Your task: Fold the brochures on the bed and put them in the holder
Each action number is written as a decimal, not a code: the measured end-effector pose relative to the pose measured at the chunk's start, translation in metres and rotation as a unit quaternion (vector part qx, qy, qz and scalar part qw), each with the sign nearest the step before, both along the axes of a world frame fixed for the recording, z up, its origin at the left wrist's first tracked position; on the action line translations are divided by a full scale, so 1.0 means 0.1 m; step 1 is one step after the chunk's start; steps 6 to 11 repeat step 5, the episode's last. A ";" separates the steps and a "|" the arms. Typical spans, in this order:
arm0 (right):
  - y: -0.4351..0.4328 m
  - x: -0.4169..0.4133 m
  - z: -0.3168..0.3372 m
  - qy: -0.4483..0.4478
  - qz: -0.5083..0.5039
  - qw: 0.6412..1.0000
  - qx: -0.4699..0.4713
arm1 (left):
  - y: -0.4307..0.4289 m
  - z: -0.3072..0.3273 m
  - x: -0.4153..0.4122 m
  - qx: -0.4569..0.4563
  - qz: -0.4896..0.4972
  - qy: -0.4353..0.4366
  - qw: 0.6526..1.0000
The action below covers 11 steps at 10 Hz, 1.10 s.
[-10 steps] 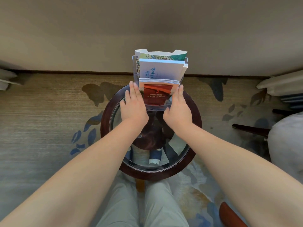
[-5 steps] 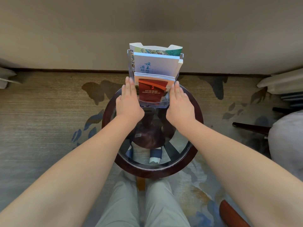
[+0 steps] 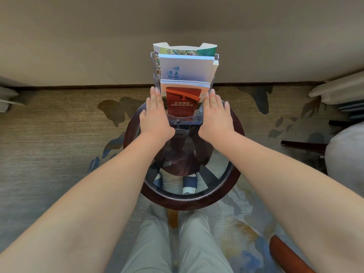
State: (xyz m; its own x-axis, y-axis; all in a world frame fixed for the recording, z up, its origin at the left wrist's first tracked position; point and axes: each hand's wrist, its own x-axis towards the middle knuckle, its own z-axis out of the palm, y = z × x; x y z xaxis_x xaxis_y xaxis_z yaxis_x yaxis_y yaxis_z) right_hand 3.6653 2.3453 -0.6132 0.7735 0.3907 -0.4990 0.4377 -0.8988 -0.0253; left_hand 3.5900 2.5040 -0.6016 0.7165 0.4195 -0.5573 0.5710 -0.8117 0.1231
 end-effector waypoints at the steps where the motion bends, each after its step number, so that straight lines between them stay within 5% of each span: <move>1: -0.04 -0.02 -0.02 -0.026 0.026 0.999 -0.013 | 0.02 -0.03 -0.03 0.020 -0.012 0.010 1.000; 5: 0.12 0.31 0.53 0.094 -0.005 0.994 -0.058 | 0.34 0.57 0.20 0.088 -0.189 0.163 0.964; 11: 0.12 0.31 0.53 0.094 -0.005 0.994 -0.058 | 0.34 0.57 0.20 0.088 -0.189 0.163 0.964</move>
